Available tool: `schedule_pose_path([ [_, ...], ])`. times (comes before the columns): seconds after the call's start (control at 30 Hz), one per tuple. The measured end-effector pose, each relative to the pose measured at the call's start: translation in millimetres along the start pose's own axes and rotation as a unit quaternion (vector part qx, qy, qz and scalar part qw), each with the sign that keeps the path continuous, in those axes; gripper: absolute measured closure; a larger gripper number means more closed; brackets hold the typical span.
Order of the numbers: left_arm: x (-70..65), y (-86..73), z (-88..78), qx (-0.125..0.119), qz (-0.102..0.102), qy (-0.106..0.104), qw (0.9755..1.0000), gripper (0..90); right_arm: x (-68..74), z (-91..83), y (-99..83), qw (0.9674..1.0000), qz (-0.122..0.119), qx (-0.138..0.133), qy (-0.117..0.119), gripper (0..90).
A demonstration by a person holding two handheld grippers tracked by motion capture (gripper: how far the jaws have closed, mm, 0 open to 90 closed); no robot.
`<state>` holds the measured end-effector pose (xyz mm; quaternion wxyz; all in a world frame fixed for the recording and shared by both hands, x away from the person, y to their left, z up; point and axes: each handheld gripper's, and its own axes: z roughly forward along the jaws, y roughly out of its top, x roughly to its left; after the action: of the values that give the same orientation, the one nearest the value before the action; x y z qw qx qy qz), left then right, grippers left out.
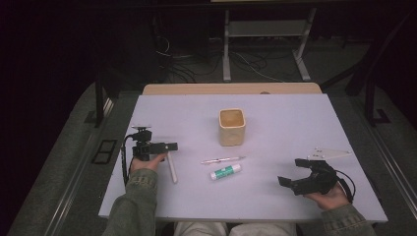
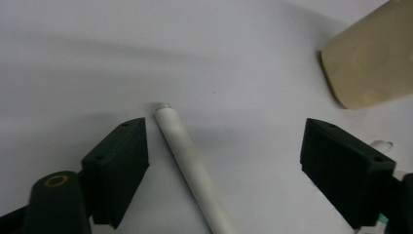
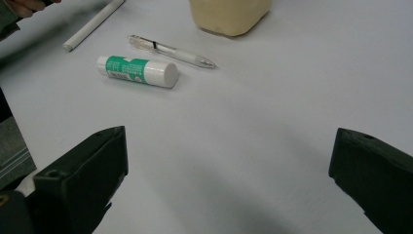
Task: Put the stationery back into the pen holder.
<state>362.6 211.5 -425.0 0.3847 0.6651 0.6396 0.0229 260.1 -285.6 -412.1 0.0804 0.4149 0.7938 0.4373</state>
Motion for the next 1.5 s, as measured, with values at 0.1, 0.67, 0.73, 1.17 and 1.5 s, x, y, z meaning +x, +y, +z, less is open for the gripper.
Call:
schedule_pose_path([
  [0.1,0.3,-1.3,2.2,-0.001,-0.006,0.01,0.9999,23.0,0.1,0.6,-0.1,1.0,-0.002,0.001,0.0,0.4],
  [0.67,-0.9,-8.2,8.9,-0.002,-0.027,0.053,0.9983,47.6,1.0,1.3,-0.5,1.0,-0.005,0.002,0.003,0.4],
  [0.73,-1.9,-8.5,9.5,-0.005,-0.026,0.059,0.9979,50.7,0.9,1.3,-0.5,1.0,-0.006,0.002,0.003,0.4],
  [1.17,-5.9,-14.8,11.1,-0.022,-0.034,0.089,0.9952,64.9,-0.3,0.0,-0.5,1.0,0.002,-0.001,0.009,0.4],
  [1.5,-5.1,-18.2,11.8,-0.037,-0.054,0.1,0.9929,75.1,-1.7,-0.5,-0.8,0.9999,0.008,-0.003,0.011,0.4],
])
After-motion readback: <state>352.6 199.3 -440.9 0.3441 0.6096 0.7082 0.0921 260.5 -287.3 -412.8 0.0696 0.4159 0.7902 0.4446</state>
